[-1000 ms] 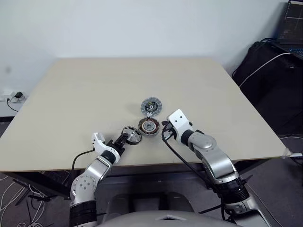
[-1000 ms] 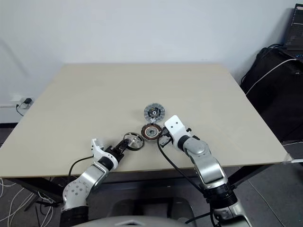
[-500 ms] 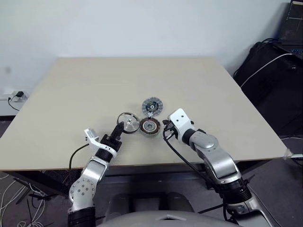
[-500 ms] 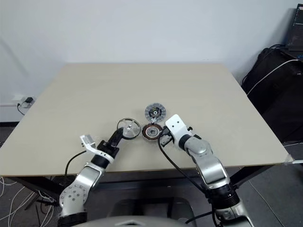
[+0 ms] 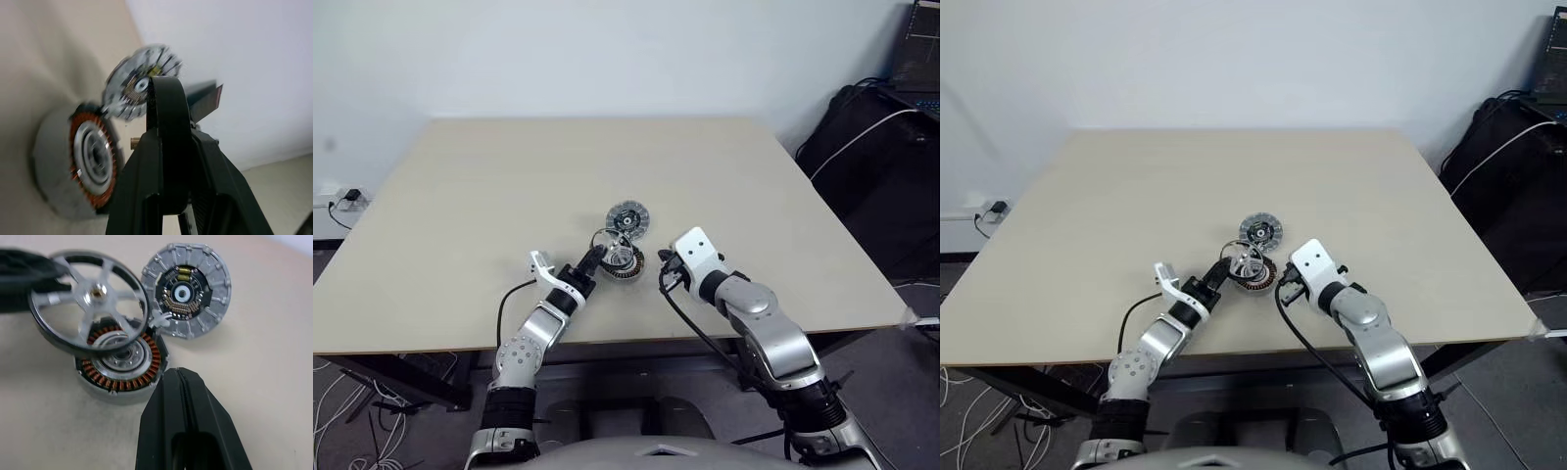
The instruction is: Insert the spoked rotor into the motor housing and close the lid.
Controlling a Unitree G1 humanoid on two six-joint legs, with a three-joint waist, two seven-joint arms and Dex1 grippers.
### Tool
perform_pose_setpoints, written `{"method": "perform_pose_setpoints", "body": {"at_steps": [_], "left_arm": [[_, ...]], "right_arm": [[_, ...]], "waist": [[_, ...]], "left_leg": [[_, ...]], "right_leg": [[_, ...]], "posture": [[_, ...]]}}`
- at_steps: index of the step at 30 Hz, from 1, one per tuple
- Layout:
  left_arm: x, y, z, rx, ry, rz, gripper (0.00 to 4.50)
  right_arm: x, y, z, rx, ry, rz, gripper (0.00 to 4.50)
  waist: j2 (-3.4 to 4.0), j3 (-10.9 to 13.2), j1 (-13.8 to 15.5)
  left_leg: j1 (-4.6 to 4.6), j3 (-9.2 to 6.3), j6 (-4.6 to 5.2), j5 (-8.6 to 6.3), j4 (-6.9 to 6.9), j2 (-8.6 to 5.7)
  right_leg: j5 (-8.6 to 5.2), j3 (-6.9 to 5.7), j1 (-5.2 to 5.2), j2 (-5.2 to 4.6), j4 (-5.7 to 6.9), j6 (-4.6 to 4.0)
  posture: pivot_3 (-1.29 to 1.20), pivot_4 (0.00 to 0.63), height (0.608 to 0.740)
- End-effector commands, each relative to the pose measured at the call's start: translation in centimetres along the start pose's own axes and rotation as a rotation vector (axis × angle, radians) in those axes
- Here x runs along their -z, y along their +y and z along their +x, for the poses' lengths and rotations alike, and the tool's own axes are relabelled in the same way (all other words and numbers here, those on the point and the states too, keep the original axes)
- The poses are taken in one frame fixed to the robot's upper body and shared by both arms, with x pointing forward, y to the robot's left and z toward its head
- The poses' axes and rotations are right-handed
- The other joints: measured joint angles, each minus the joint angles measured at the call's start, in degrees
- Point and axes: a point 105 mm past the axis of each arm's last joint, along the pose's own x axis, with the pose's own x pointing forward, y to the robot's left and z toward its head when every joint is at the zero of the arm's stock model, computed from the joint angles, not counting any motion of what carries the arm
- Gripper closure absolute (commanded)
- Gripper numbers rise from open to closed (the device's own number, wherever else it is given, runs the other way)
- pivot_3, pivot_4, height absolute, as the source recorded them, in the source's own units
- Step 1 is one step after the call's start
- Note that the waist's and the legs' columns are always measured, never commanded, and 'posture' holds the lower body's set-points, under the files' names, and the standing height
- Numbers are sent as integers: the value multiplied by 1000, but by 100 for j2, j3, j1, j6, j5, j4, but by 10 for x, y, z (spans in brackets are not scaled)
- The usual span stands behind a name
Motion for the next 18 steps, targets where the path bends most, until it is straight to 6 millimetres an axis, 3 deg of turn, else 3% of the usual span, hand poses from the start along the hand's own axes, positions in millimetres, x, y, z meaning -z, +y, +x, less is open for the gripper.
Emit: {"method": "perform_pose_setpoints", "body": {"at_steps": [1, 18], "left_arm": [[30, -44, 32, 165, 33, -121, 4071], [44, -26, 43, 93, 89, -141, 4071]], "right_arm": [[-15, -9, -7, 45, -56, -15, 4500], [-16, -12, -11, 66, -52, -14, 4500]], "waist": [[0, 0, 0], [0, 0, -5]], "left_leg": [[0, 0, 0, 0, 1, 0], [-8, -5, 2, 0, 9, -1]], "right_leg": [[1, 0, 0, 0, 1, 1], [7, -1, -1, 2, 1, 12]], "posture": [[0, 0, 740], [0, 0, 740]]}}
